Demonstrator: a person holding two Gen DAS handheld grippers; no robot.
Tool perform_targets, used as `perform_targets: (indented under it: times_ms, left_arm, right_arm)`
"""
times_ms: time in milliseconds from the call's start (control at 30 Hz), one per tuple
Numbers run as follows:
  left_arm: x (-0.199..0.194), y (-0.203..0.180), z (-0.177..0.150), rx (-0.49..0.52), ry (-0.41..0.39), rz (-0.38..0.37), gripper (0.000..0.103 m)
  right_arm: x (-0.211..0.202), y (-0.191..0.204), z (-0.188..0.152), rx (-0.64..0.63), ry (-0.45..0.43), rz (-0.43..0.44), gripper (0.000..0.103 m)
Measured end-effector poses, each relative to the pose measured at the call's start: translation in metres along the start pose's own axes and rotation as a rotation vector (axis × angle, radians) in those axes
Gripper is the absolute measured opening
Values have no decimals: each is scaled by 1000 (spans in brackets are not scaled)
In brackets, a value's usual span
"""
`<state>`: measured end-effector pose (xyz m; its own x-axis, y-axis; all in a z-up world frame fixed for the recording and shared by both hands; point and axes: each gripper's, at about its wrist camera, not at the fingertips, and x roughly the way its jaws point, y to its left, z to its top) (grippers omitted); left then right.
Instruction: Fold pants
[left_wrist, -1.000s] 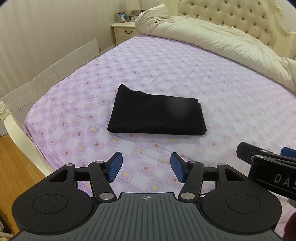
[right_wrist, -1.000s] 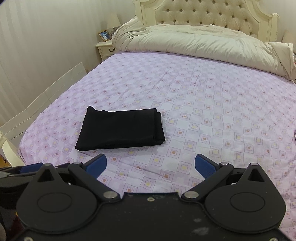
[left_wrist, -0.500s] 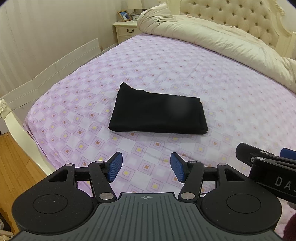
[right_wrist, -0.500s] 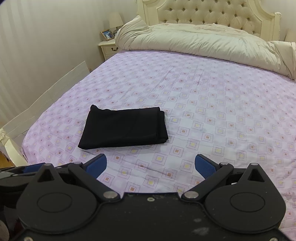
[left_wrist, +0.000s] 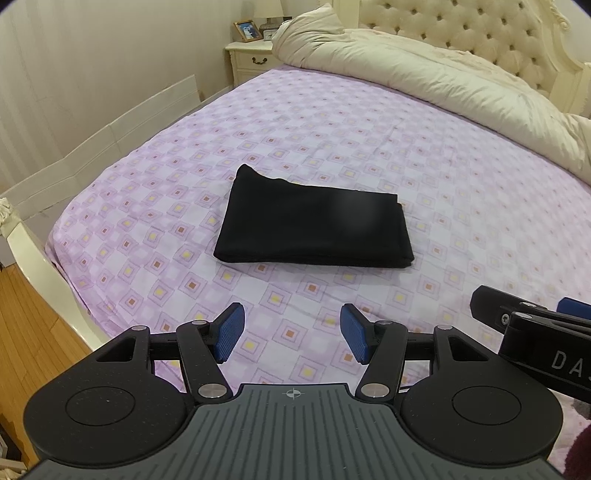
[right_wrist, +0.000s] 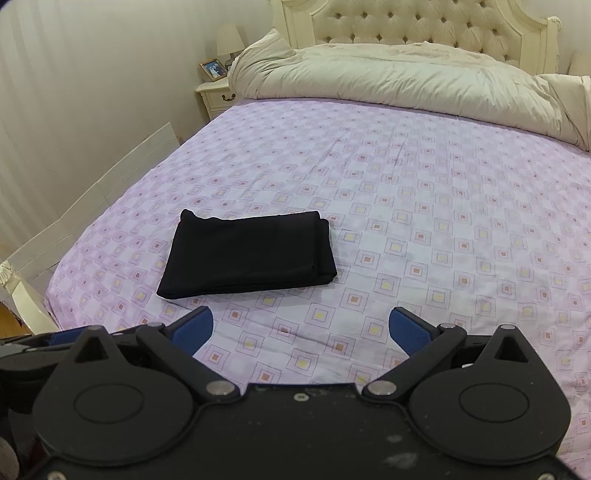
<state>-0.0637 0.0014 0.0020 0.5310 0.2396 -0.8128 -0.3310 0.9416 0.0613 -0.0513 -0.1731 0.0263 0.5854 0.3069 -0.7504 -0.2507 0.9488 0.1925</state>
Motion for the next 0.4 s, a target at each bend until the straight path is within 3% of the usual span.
perform_targets:
  times_ms: [400]
  left_arm:
    - [0, -8, 1, 10, -12, 4, 56]
  right_arm:
    - [3, -2, 2, 13, 6, 2, 103]
